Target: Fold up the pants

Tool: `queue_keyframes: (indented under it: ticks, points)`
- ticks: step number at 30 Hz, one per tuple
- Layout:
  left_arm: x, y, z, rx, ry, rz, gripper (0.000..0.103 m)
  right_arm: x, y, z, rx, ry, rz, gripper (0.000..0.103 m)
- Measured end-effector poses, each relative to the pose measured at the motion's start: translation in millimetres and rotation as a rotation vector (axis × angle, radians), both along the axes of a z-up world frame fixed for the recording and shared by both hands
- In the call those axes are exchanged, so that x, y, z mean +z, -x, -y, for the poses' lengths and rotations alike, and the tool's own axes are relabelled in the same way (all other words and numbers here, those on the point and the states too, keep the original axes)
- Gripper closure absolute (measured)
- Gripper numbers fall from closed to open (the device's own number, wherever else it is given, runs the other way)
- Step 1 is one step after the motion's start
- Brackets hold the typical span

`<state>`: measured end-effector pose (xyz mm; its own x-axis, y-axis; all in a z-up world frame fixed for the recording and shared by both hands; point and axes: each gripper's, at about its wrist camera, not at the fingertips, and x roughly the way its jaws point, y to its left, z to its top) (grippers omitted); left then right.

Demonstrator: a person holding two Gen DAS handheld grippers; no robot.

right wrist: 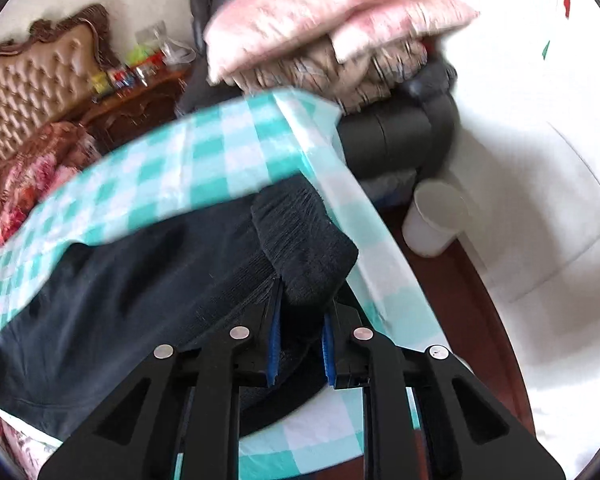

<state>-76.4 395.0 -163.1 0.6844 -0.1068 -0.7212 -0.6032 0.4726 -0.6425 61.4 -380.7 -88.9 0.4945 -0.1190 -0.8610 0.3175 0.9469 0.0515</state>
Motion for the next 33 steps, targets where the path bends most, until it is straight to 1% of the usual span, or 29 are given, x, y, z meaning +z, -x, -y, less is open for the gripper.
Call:
queue_keyframes:
  ticks: [2, 3, 5, 9, 11, 13, 14, 15, 16, 17, 19, 20, 23, 25, 27, 28, 30, 31, 33]
  points:
    - [-20.1, 2.7, -4.6, 0.016, 0.043, -0.032, 0.095, -32.5, -0.8, 12.1, -0.034, -0.04, -0.097, 0.087]
    - [-25.0, 2.2, -6.5, 0.018, 0.047, -0.038, 0.095, -40.0, 1.1, 11.9, -0.031, -0.03, -0.113, 0.087]
    - [-28.2, 4.7, -6.7, 0.009, 0.036, -0.033, 0.095, -44.5, 6.8, 6.6, -0.025, -0.006, -0.124, 0.086]
    - [-27.9, 0.8, -7.4, 0.0, 0.026, -0.033, 0.095, -44.5, 10.0, 6.3, -0.026, -0.017, -0.123, 0.086]
    - [-25.6, -1.5, -7.4, -0.001, 0.024, -0.04, 0.095, -36.6, 8.7, 3.8, -0.02, -0.016, -0.102, 0.086]
    - [-7.2, -2.0, -4.7, -0.01, -0.011, -0.001, 0.095, -19.6, 10.6, -1.5, -0.006, -0.017, -0.058, 0.086]
    - [8.7, -2.2, -1.4, -0.019, -0.053, 0.03, 0.095, -12.0, 14.7, -3.0, -0.001, -0.025, -0.04, 0.086]
    - [15.1, -3.2, -0.1, -0.027, -0.073, 0.037, 0.095, -8.1, 15.0, -3.0, 0.003, -0.034, -0.033, 0.086]
    - [17.3, -4.8, -0.1, -0.033, -0.082, 0.034, 0.095, -10.8, 14.0, -1.4, 0.004, -0.042, -0.043, 0.086]
    - [11.4, -6.4, -2.7, -0.028, -0.065, 0.019, 0.095, -16.4, 12.2, 1.2, -0.001, -0.048, -0.059, 0.086]
    - [-5.2, -5.9, -7.0, -0.008, -0.016, -0.014, 0.095, -42.3, 10.7, 11.7, -0.023, -0.082, -0.121, 0.086]
    - [-14.4, -3.9, -7.5, 0.002, 0.002, -0.028, 0.095, -52.2, 11.9, 15.6, -0.031, -0.093, -0.134, 0.086]
    - [-25.8, 1.0, -6.6, 0.007, 0.008, -0.031, 0.095, -53.9, 14.3, 18.1, -0.026, -0.113, -0.121, 0.085]
    - [-25.5, 1.6, -6.9, 0.006, 0.013, -0.02, 0.093, -55.3, 13.4, 19.2, -0.022, -0.124, -0.128, 0.081]
    - [-23.8, 0.4, -5.4, -0.003, -0.001, -0.016, 0.092, -57.3, 15.8, 25.6, -0.052, -0.182, -0.109, 0.078]
    - [-23.7, 0.0, -4.6, -0.005, -0.005, -0.015, 0.091, -58.4, 16.7, 27.1, -0.059, -0.194, -0.102, 0.077]
    - [-25.0, 0.8, -4.9, -0.006, 0.001, -0.005, 0.088, -58.6, 17.7, 27.3, -0.058, -0.2, -0.089, 0.076]
    - [-26.0, 1.4, -5.4, -0.006, 0.004, -0.004, 0.088, -57.9, 18.3, 27.1, -0.058, -0.201, -0.086, 0.074]
    - [-27.1, 1.6, -6.2, -0.012, 0.007, -0.003, 0.088, -55.8, 16.3, 26.2, -0.056, -0.192, -0.08, 0.074]
